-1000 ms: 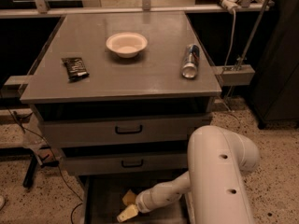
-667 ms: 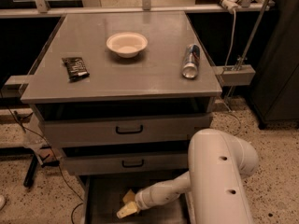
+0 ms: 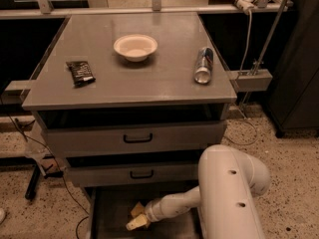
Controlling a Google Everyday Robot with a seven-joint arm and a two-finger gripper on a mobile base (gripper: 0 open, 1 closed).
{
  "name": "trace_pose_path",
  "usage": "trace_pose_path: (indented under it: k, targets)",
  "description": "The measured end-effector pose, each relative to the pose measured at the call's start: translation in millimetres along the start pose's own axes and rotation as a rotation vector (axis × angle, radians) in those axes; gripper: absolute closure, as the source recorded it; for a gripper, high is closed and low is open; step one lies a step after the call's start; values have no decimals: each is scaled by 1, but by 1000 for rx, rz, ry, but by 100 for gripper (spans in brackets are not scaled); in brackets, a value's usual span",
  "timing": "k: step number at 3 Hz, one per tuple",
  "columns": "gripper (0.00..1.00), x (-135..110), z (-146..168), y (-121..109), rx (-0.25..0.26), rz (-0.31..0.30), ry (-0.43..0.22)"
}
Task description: Pick sponge from bottom drawer and place on counter
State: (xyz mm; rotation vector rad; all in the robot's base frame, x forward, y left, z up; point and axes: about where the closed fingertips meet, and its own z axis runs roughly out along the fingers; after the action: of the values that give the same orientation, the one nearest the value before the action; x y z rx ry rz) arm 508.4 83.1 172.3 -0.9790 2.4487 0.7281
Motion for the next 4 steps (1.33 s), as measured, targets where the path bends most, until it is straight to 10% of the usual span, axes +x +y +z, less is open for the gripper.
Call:
trace_pose_path:
  k: [4]
  targets:
    - [0, 16, 48, -38, 25, -12, -24]
